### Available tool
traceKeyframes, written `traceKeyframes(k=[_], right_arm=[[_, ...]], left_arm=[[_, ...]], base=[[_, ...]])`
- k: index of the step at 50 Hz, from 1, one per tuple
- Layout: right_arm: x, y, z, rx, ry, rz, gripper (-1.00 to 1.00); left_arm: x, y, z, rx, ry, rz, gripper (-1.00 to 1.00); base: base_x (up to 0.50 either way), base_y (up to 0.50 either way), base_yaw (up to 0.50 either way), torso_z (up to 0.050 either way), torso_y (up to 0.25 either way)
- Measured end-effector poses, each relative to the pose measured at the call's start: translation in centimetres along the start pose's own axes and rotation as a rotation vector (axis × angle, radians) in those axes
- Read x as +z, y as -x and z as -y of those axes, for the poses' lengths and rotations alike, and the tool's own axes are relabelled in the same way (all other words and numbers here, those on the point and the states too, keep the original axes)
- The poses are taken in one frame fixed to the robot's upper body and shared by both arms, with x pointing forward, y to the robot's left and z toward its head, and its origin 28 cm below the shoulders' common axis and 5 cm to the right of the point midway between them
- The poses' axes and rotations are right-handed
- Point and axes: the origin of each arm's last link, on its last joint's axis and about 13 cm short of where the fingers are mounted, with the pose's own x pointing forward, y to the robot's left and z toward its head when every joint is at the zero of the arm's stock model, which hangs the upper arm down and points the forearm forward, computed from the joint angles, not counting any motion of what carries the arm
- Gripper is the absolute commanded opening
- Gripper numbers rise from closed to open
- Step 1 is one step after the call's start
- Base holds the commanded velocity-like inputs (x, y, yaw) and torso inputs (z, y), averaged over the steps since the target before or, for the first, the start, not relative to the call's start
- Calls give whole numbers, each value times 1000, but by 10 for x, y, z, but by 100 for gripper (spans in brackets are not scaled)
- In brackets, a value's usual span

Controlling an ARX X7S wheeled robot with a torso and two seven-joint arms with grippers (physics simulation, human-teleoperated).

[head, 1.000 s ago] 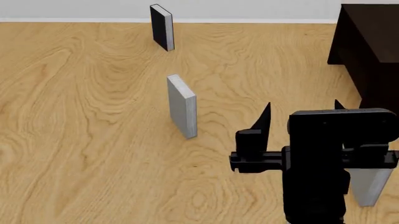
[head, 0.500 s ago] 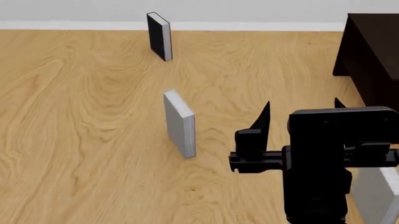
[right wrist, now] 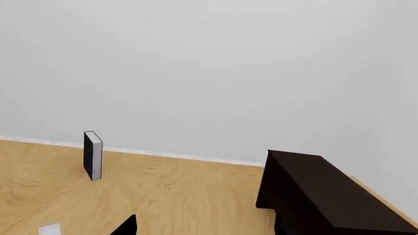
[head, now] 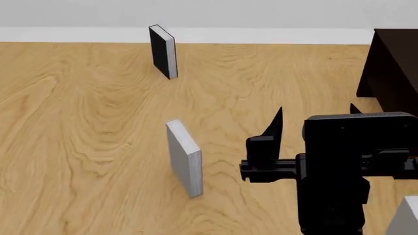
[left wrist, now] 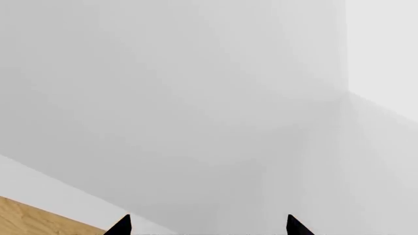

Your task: Pick up the book on the right and place it on the cabinet shelf.

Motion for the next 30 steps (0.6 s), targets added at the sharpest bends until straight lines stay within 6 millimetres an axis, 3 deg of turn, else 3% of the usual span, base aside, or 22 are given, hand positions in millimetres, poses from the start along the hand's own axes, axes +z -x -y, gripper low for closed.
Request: traceKeyframes(k=[7,16,30], right_arm=[[-1,0,0,1,6,-1,100],[-2,1,-1,0,16,-2,100],[-2,2,-1,-13,22,-3,100]], left_arm=[[0,0,0,-1,-3,-3,100],[-1,0,0,-5,-8,-10,100],[-2,0,1,-12,-14,-17,100]], base=[[267,0,0,0,2],[-3,0,0,0,0],[-163,6,-403,0,0]])
